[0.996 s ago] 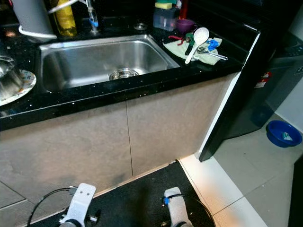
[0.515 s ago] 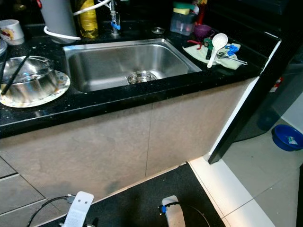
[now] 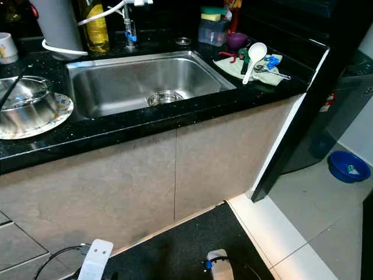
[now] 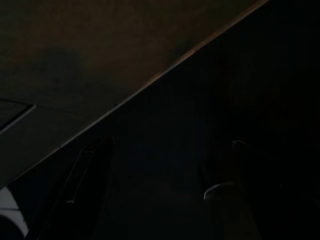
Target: Kitchen organization
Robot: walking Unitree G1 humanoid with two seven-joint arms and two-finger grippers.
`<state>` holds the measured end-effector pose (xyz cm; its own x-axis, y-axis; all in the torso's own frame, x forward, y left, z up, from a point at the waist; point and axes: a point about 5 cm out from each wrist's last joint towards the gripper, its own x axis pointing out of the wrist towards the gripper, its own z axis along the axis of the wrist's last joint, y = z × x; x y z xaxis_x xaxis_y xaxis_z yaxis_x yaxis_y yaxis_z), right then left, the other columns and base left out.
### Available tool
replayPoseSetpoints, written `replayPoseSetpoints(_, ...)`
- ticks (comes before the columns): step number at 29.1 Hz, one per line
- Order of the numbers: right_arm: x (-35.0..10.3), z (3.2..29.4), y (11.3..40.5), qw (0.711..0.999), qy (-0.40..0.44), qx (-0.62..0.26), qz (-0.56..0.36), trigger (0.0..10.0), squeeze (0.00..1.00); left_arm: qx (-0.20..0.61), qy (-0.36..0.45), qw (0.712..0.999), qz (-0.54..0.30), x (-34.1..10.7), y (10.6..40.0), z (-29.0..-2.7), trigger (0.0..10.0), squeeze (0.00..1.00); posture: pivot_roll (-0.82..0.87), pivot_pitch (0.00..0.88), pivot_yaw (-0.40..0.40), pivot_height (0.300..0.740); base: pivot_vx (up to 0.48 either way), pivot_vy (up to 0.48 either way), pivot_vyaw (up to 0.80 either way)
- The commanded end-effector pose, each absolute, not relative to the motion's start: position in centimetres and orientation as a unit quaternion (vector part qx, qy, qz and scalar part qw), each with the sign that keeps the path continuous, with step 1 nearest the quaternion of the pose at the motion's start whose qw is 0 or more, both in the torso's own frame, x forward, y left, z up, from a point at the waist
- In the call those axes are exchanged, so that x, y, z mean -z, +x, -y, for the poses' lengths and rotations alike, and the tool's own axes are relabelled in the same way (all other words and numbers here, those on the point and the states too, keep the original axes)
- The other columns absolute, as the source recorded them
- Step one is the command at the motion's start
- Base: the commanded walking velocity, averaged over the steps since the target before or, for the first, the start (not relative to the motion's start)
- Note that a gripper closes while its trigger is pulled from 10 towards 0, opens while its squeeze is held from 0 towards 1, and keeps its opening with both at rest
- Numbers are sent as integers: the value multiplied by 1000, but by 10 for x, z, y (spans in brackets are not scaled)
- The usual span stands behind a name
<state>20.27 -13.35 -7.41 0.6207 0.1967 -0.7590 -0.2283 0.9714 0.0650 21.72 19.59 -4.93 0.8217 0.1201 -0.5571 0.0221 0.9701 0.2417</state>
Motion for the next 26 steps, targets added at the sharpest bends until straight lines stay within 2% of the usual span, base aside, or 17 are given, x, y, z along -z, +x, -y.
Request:
replayPoseSetpoints(1,79,134,194,898,-29,-113,-425,10000,0,-18,112,945,-307,56,209,-192,10000,0,-24,105,-62,740,0,0,0)
replayPoseSetpoints(5,76,135,197,910,-50,-104,-399,10000,0,-7,104,944,-312,57,208,-188,10000,0,-21,106,-58,740,0,0,0)
replayPoseSetpoints(9,80,132,191,893,-17,-126,-431,10000,0,-9,119,944,-307,57,208,-190,10000,0,-14,97,-55,740,0,0,0)
replayPoseSetpoints(12,83,135,187,891,7,-106,-441,10000,0,-19,112,943,-313,58,207,-193,10000,0,-10,90,-56,740,0,0,0)
replayPoseSetpoints(17,85,138,183,890,8,-86,-448,10000,0,16,127,931,-341,66,199,-186,10000,0,-7,68,-62,740,0,0,0)
replayPoseSetpoints(26,86,144,183,886,-17,-93,-454,10000,0,33,120,925,-359,69,197,-180,10000,0,-19,37,-57,740,0,0,0)
